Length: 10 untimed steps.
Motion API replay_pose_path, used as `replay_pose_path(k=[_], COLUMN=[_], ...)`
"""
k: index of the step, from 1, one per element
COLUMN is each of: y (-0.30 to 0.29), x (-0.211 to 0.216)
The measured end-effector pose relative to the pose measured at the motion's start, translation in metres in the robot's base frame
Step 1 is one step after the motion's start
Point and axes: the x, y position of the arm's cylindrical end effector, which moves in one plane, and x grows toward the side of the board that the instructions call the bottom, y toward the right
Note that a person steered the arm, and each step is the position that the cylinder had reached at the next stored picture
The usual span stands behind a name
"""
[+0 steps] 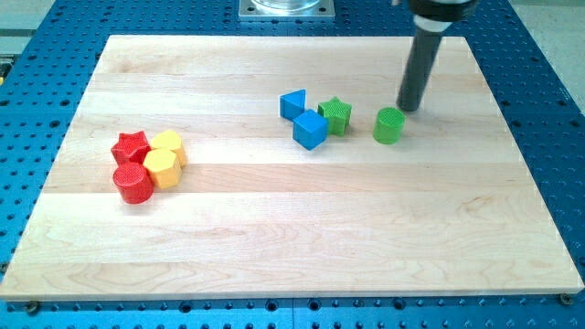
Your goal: Push the blue cube into the green blocks
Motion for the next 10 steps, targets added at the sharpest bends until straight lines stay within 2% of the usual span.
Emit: replay_pose_path(k=[2, 3, 4, 5, 6, 7, 8, 10], y=[-0.07, -0.07, -0.103, -0.102, -0.124, -0.254, -0.234, -0.152], x=[0.073, 0.113, 0.126, 0.103, 0.141, 0.158, 0.108, 0.069])
